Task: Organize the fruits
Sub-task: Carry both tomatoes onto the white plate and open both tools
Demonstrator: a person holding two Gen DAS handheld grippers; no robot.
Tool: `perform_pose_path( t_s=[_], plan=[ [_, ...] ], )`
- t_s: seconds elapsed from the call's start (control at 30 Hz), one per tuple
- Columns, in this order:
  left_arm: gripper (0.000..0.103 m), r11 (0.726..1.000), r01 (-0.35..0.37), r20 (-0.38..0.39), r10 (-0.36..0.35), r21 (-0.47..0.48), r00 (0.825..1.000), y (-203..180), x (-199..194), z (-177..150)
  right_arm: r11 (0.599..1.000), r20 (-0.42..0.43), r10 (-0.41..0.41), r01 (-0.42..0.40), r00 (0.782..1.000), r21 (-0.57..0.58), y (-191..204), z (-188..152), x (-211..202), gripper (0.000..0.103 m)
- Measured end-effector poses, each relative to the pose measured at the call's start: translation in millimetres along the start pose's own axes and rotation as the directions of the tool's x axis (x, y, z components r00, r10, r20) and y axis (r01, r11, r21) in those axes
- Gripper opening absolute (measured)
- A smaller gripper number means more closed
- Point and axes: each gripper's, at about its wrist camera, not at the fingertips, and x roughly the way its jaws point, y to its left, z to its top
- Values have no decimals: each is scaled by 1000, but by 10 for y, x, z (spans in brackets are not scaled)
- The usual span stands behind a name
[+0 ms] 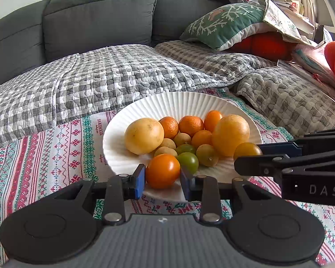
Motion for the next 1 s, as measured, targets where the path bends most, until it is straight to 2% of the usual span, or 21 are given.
perform_pose_path(
  t_s=[0.47, 0.6, 0.73, 0.83, 0.9, 1.0],
  plan=[
    [24, 1000, -5, 18, 5, 19, 1000, -24, -9, -26, 1000, 4, -8, 8, 1000, -5, 28, -6, 45, 30],
    [38, 1000, -17, 27, 17, 0, 999, 7, -20, -20, 1000, 8, 1, -1, 1000, -10, 33, -10, 37, 38],
    [43, 999, -13, 32, 14, -32, 999, 56, -42, -7, 1000, 11, 7, -7, 1000, -5, 39, -9, 20, 43],
    [55, 998, -32, 35, 34, -49, 999, 77, -71, 3, 1000, 15, 8, -8, 1000, -3, 39, -4, -3, 49],
    [57, 998, -37, 36, 39, -56, 999, 95, -96, 6, 1000, 16, 8, -8, 1000, -1, 32, -4, -26, 56],
    [63, 997, -60, 31, 61, -53, 998, 118, -153, 4, 1000, 18, 11, -11, 1000, 0, 19, -12, -72, 58]
  ],
)
